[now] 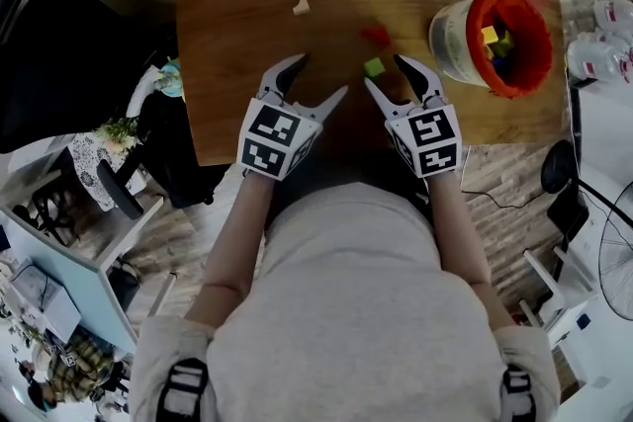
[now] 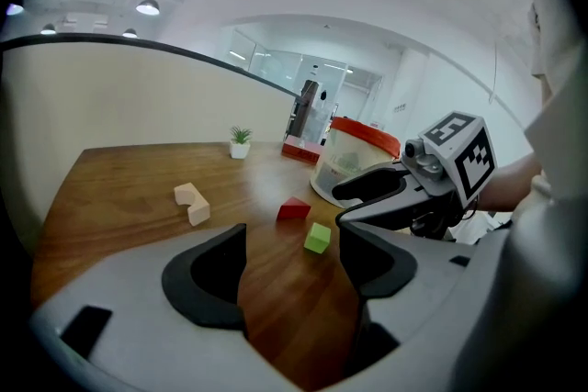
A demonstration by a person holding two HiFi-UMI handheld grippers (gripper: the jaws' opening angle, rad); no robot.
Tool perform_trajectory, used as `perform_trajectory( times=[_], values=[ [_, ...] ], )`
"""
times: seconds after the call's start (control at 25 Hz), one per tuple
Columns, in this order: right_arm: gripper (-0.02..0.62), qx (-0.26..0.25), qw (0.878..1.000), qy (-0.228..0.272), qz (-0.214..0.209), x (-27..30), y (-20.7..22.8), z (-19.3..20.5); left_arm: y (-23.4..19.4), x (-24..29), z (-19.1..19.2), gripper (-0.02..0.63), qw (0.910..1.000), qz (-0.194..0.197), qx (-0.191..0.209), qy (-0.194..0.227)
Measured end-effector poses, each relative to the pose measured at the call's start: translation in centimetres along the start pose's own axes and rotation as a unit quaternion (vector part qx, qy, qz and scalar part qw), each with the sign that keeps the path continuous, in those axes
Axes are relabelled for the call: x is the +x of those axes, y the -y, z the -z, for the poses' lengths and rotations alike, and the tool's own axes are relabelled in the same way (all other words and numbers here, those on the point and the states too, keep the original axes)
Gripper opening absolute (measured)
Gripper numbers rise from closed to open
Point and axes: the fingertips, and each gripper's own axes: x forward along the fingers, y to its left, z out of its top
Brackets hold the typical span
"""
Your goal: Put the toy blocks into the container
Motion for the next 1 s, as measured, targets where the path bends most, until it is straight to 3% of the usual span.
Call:
perform_trajectory(
  times=[0.64,0.8,1.0],
  values=[
    [0.215,0.026,0.997,-0.077,0.006,3.8,-0.3,5.0,0.2,1.5,0.6,0.319,0.9992,0.032,0.014,-0.019],
    [0.153,0.023,0.996,-0.084,0.008,4.2,0.2,5.5,0.2,1.7,0.4,0.318,0.9991,0.033,0.017,-0.021],
    [0.15,0.011,0.997,-0.07,-0.004,3.4,0.4,4.1,0.3,1.9,-0.2,0.313,0.9986,0.038,0.03,-0.023]
  ],
)
